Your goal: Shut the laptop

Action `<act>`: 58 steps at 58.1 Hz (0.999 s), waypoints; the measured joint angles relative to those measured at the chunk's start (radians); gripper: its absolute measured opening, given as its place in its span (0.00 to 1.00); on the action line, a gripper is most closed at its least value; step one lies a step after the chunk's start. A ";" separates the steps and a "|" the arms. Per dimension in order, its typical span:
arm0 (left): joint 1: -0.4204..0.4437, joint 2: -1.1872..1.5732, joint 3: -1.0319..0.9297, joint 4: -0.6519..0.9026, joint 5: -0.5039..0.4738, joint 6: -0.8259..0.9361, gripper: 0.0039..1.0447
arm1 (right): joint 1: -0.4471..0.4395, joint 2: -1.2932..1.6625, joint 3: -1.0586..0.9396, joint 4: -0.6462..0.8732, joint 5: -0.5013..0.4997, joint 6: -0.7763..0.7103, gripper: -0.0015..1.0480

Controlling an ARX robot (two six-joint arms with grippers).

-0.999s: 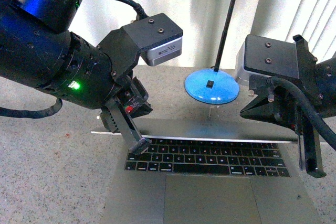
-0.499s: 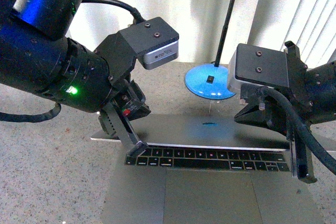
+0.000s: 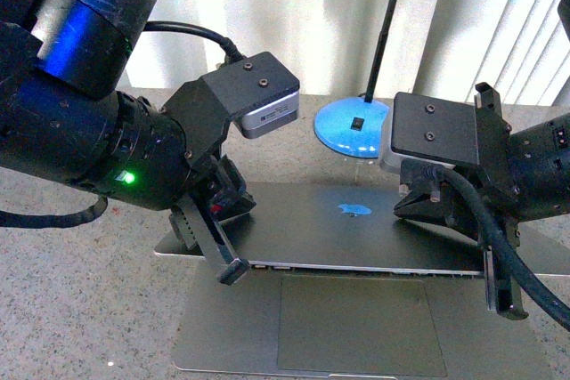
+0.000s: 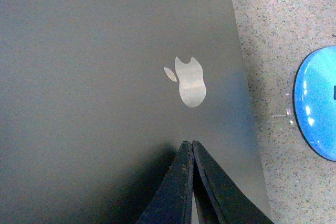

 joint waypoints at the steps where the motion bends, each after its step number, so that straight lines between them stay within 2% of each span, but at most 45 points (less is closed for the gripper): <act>1: 0.001 0.002 -0.003 0.005 0.000 -0.001 0.03 | 0.000 0.001 -0.001 0.002 0.000 0.000 0.03; 27: 0.014 0.045 -0.062 0.079 0.032 -0.034 0.03 | 0.013 0.061 -0.036 0.061 0.015 0.013 0.03; 58: 0.051 0.117 -0.176 0.229 0.089 -0.090 0.03 | 0.048 0.134 -0.135 0.243 0.041 0.113 0.03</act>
